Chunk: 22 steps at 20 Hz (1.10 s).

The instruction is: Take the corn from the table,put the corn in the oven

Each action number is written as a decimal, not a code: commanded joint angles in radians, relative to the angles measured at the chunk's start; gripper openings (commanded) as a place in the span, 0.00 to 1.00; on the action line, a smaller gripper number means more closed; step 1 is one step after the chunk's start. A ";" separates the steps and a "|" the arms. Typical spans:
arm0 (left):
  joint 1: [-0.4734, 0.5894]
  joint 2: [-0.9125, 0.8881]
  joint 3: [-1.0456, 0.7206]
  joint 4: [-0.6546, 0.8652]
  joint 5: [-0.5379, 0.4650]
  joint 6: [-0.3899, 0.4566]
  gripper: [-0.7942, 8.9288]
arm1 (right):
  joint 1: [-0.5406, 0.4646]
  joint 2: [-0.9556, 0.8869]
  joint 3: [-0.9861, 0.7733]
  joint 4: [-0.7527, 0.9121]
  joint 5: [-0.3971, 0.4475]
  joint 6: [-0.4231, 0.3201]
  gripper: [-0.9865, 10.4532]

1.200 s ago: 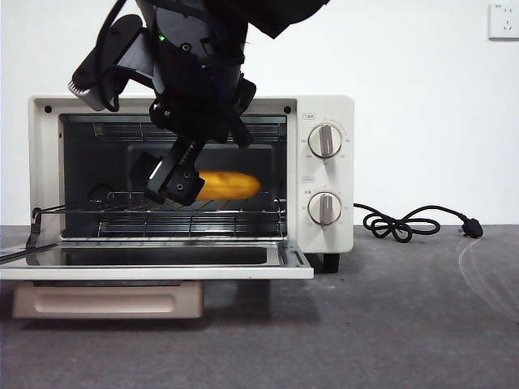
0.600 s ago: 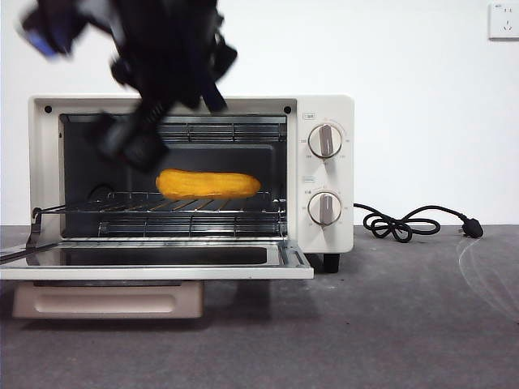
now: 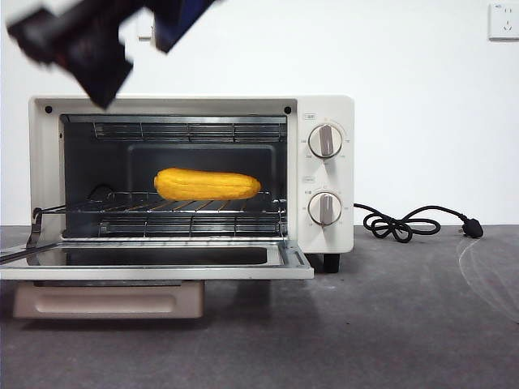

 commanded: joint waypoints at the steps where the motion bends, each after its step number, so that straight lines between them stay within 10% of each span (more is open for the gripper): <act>1: -0.002 0.071 0.001 -0.006 -0.071 0.063 0.08 | 0.019 -0.066 0.005 -0.082 -0.005 0.110 0.30; 9: 0.009 0.299 0.001 -0.003 -0.037 0.148 0.07 | 0.024 -0.267 0.005 -0.284 -0.008 0.148 0.07; 17: 0.204 0.412 0.000 -0.045 0.488 0.180 0.07 | -0.066 -0.473 0.005 -0.425 -0.046 0.209 0.07; 22: 0.427 0.404 -0.056 -0.063 0.862 0.187 0.07 | -0.185 -0.589 0.005 -0.467 -0.211 0.239 0.07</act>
